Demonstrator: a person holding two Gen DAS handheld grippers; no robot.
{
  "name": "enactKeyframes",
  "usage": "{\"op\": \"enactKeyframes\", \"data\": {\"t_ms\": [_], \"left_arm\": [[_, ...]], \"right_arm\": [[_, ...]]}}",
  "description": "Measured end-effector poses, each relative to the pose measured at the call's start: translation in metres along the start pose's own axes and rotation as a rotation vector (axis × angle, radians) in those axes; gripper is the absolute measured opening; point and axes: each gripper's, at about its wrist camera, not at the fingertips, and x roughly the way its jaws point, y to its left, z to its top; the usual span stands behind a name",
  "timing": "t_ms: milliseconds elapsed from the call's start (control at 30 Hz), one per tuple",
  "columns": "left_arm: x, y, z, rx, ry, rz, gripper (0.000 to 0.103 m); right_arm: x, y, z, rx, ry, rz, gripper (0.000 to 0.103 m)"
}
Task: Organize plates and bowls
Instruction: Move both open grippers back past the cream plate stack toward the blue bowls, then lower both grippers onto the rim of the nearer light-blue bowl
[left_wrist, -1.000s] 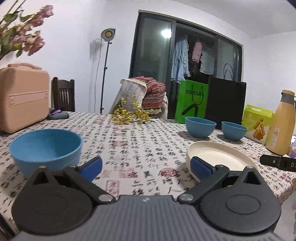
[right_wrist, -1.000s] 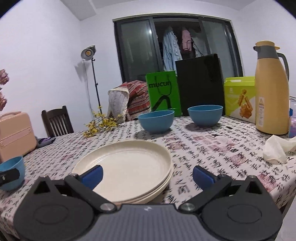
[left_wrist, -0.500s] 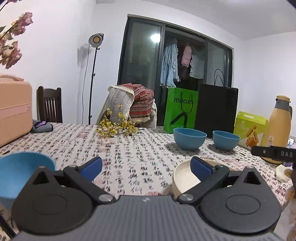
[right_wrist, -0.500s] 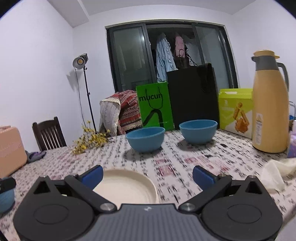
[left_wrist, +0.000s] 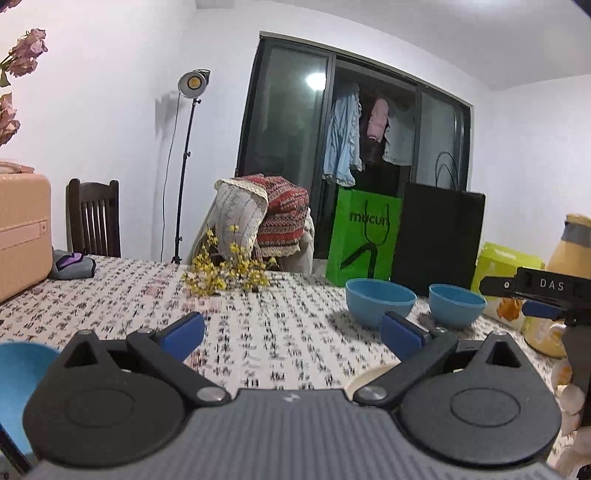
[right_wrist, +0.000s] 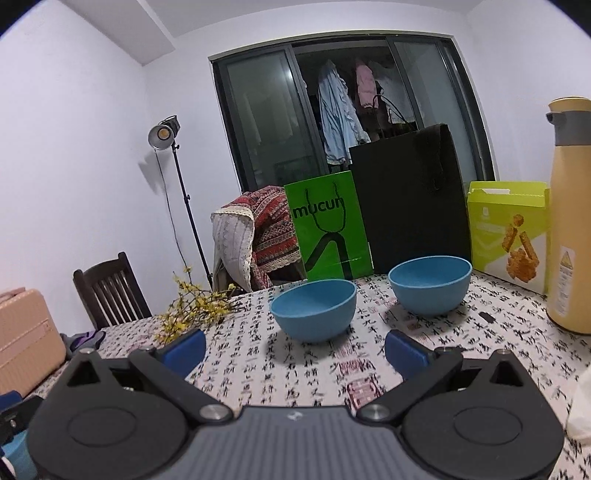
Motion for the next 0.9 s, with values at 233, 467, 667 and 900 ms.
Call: {"op": "enactKeyframes", "data": {"t_ms": [233, 467, 667, 900], "left_arm": [[0.025, -0.005, 0.024, -0.043, 0.006, 0.020, 0.103], [0.053, -0.017, 0.050, -0.072, 0.016, 0.025, 0.103], [0.078, -0.022, 0.064, -0.111, 0.051, 0.024, 0.103], [0.113, -0.033, 0.079, -0.134, 0.068, 0.022, 0.103]], "right_arm": [[0.030, -0.008, 0.027, 0.025, 0.026, 0.016, 0.103], [0.054, -0.013, 0.044, 0.033, 0.037, 0.020, 0.103], [0.069, -0.017, 0.054, 0.046, 0.052, 0.009, 0.103], [0.088, -0.022, 0.065, 0.039, 0.061, -0.015, 0.103]]}}
